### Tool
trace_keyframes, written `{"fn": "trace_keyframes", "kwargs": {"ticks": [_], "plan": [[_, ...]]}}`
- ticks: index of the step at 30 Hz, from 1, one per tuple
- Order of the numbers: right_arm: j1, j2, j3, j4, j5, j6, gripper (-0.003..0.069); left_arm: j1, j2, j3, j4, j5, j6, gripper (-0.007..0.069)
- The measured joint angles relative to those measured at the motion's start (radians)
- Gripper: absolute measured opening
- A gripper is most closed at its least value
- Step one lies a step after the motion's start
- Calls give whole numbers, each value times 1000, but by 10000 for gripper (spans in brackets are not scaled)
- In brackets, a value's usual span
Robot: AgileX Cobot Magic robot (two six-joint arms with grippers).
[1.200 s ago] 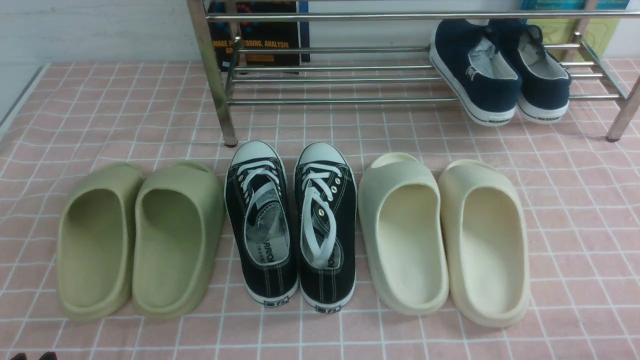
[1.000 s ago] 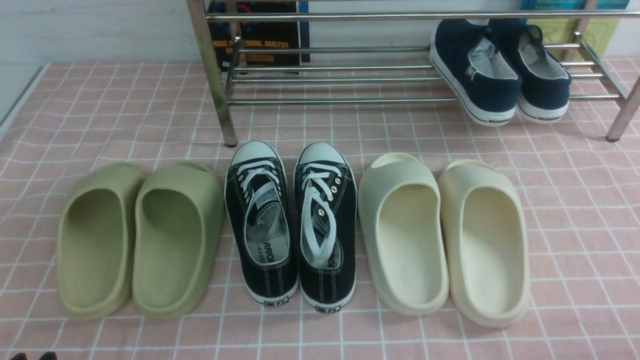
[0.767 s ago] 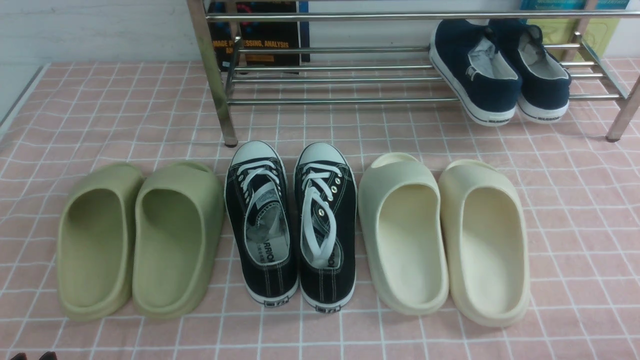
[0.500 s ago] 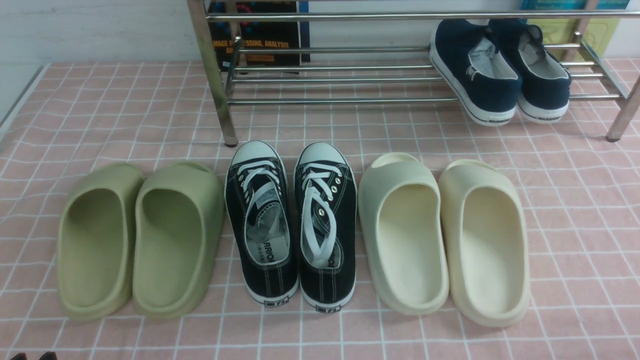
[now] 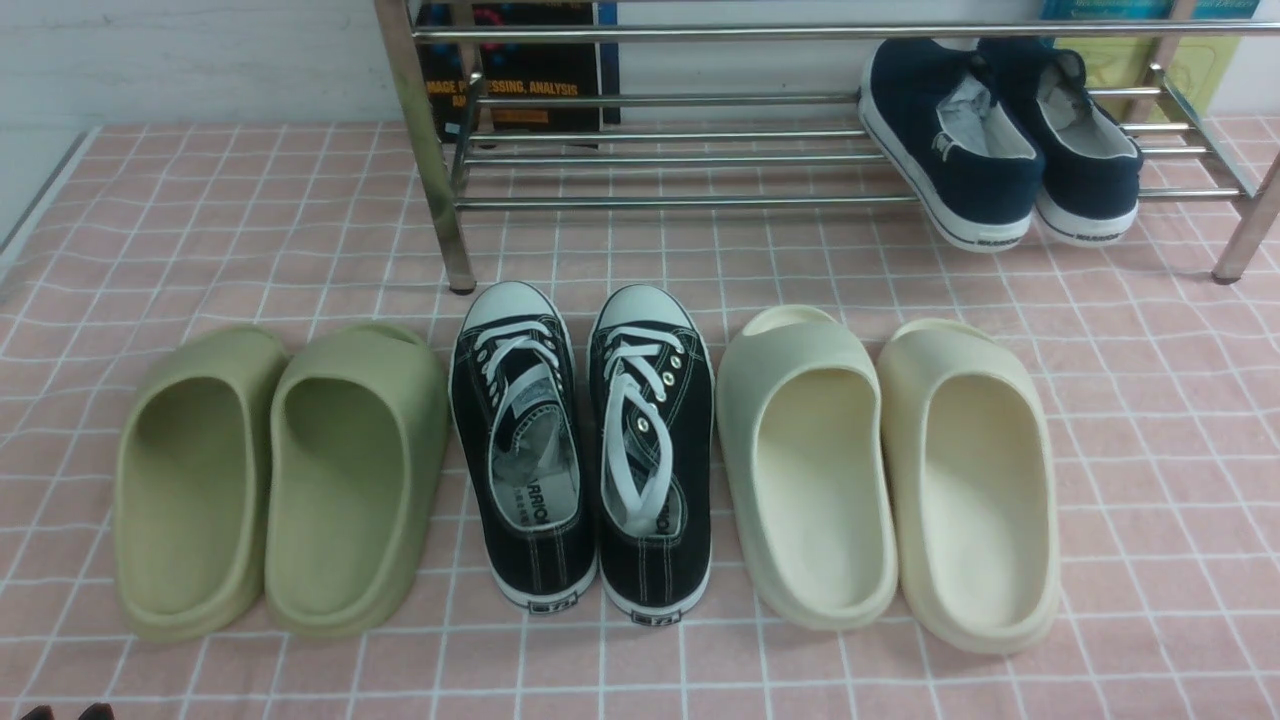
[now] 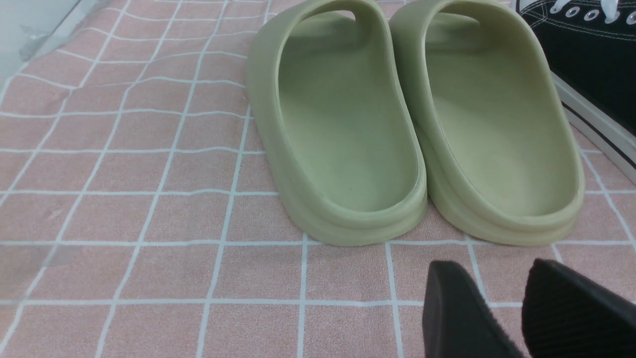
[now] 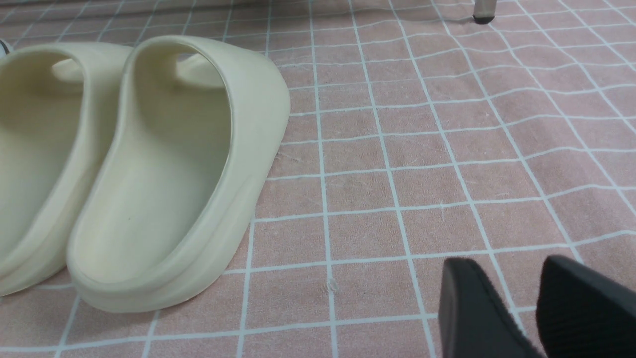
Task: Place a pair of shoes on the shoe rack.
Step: Use the left arm to grab the shoe closest to it
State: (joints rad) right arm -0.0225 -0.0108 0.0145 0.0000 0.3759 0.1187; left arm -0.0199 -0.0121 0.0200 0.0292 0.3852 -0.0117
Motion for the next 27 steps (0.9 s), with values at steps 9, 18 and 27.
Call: {"fn": "trace_keyframes", "kwargs": {"ticks": [9, 18, 27], "plan": [[0, 0, 0, 0, 0, 0, 233, 0, 0, 10, 38, -99, 0, 240], [0, 0, 0, 0, 0, 0, 237, 0, 0, 10, 43, -613, 1, 240], [0, 0, 0, 0, 0, 0, 237, 0, 0, 10, 42, -902, 0, 240]]}}
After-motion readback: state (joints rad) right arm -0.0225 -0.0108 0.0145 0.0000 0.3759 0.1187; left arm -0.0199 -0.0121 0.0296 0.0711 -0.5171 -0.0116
